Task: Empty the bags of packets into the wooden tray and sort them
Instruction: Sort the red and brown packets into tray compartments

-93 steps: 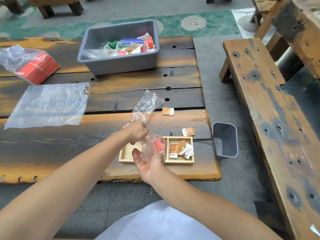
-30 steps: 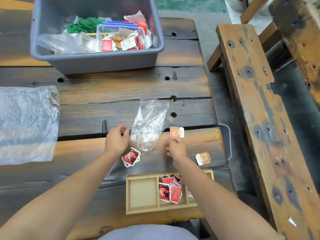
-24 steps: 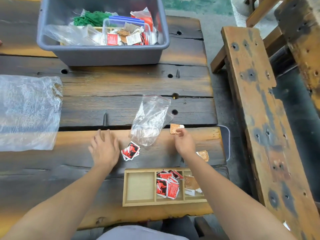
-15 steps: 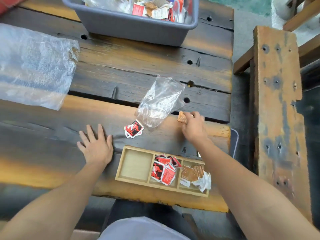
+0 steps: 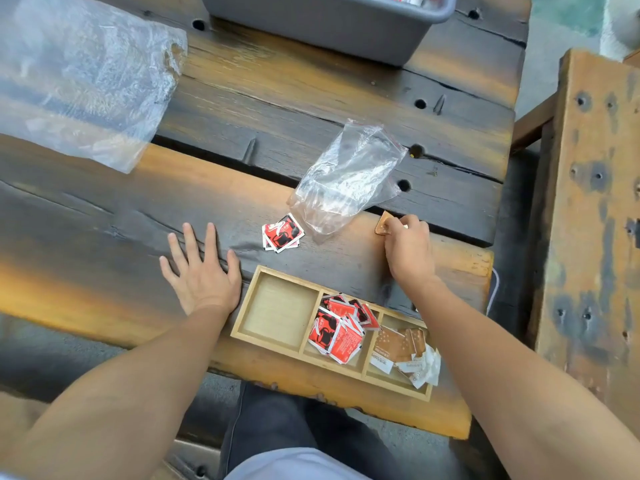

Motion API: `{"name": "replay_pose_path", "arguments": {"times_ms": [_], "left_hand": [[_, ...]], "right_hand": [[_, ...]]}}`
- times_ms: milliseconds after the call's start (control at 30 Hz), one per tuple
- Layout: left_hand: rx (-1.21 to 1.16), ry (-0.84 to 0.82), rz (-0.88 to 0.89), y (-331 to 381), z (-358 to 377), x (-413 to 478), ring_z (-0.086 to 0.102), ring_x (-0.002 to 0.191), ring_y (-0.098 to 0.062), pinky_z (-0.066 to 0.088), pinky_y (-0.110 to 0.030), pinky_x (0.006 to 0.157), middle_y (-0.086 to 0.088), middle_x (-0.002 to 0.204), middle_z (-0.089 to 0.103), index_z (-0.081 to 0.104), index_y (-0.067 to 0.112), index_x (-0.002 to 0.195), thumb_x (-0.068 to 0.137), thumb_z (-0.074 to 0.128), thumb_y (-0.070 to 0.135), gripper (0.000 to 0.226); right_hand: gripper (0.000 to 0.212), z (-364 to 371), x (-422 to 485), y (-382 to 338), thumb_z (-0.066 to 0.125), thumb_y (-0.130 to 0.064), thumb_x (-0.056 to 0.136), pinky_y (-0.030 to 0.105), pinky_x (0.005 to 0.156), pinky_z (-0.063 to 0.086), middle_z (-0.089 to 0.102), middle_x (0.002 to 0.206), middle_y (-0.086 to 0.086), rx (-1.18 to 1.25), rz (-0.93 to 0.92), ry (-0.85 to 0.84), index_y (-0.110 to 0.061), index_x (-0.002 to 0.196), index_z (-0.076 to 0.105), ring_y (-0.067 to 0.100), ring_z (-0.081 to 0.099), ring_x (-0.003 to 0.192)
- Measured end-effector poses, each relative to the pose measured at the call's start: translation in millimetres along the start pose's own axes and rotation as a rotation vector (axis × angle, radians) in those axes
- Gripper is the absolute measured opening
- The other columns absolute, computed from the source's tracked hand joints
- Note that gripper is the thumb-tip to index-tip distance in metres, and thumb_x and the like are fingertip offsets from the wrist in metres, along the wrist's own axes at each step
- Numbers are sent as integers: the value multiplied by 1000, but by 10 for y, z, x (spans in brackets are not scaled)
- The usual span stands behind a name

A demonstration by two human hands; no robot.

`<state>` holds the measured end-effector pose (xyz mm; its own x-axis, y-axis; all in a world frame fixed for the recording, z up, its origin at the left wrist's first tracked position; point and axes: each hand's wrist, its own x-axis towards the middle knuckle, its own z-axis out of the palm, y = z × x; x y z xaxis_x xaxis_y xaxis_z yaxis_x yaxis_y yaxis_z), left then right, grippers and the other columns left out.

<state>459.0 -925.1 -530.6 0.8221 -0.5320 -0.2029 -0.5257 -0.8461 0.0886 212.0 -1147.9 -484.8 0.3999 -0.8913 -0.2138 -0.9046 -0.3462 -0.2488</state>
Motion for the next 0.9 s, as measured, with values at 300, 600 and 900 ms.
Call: {"name": "replay_pose_path", "arguments": {"times_ms": [300,600,900], "left_hand": [[-33,19,12,-2,20,4,3,153,-31,6,-58,119,-6,167,10,21,32,156,99,33,48,60],[-51,24,23,4,-15,-12,4,152,-34,7,-61,119,-9,166,10,24,29,155,98,32,48,60],[-32,30,21,3,-18,-12,6,152,-33,9,-60,119,-9,166,12,25,29,155,98,32,48,59]], "right_hand": [[12,-25,-225,-18,57,-8,87,36,71,45,63,89,10,301,75,62,-8,89,69,29,57,86],[18,-309,-1139,53,70,-3,85,20,75,48,64,93,-1,525,35,297,-10,99,79,16,59,84],[21,-122,-1843,150,69,3,85,23,68,53,62,95,-5,572,161,357,-9,99,79,16,62,78]]}}
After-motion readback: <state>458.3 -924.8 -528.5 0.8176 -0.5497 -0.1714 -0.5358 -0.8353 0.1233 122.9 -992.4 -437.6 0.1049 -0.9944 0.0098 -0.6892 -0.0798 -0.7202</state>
